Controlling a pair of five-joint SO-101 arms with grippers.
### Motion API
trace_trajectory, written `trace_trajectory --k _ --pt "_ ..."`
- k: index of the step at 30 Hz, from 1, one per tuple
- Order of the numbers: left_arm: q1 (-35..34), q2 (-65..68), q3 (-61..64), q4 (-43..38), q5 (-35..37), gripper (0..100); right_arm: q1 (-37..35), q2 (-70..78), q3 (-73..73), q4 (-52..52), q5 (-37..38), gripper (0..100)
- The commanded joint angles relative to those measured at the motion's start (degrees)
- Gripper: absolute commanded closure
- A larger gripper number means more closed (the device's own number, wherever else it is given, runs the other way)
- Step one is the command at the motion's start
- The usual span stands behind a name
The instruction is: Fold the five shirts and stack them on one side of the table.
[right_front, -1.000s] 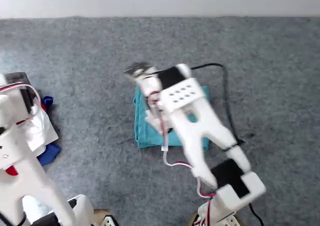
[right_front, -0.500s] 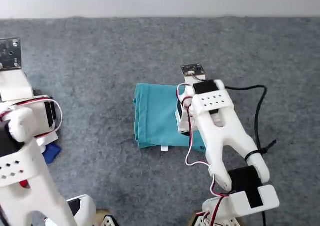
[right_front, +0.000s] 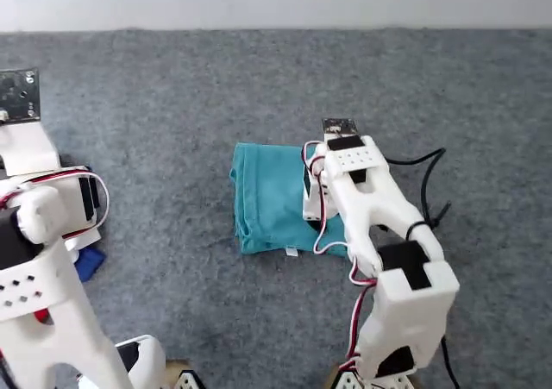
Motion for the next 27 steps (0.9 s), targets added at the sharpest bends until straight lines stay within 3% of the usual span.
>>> trace_trajectory --k 1,6,8,13,16,19,24,27 --pt "0.4 -0.7 -0.3 0.0 0.2 90 1.5 5.0 -4.6 3.0 -0.5 65.8" --pt "0.4 -0.6 -0.3 -0.7 0.2 90 1.2 6.6 -8.6 4.0 3.6 99.8" --pt "0.4 -0.6 -0.3 -0.7 0.2 90 1.5 6.5 -8.7 4.4 5.1 94.4" --pt "0.4 -0.6 -0.3 -0.7 0.4 90 4.8 4.7 -10.5 8.2 7.8 98.5" --pt "0.4 -0.5 -0.3 -0.7 0.4 90 7.8 0.7 -10.4 9.1 14.9 98.9" --pt "0.4 -0.5 -0.3 -0.7 0.4 90 13.1 -2.9 -10.6 8.5 29.0 98.9" --pt "0.4 -0.5 2.5 -3.3 0.4 90 22.4 -3.5 -10.6 6.6 63.5 99.0" --pt "0.5 -1.0 4.8 -4.4 0.4 90 26.8 -3.1 -10.6 1.7 79.8 99.0"
